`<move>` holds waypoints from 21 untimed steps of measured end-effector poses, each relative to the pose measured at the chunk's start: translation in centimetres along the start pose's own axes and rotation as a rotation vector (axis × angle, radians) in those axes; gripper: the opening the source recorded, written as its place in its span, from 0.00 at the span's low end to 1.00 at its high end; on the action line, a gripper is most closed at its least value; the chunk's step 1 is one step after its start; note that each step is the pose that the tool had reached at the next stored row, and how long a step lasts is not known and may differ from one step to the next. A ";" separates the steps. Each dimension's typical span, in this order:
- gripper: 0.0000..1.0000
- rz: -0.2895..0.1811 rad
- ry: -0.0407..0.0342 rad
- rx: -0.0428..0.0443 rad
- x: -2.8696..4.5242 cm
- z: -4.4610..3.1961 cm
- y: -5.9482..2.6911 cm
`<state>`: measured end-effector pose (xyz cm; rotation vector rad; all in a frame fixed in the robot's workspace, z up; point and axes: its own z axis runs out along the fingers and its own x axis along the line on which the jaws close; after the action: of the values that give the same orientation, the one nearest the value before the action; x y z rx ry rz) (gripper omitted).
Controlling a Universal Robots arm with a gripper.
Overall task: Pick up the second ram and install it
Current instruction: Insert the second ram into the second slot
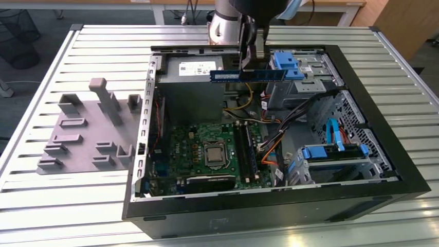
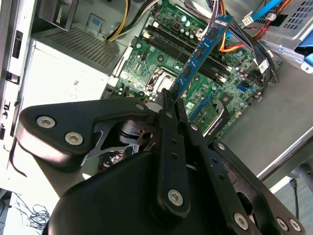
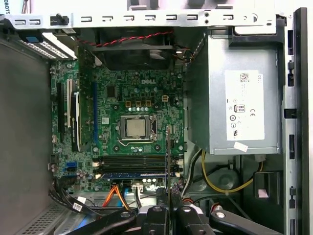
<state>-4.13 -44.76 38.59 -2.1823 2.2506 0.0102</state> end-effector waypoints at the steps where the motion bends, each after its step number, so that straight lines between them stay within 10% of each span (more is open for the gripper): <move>1: 0.14 0.007 0.0000 0.0001 0.00 0.00 0.00; 21: 0.14 0.215 0.0021 0.0021 0.00 0.17 -0.02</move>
<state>-4.12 -44.76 38.43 -1.9291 2.4720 0.0067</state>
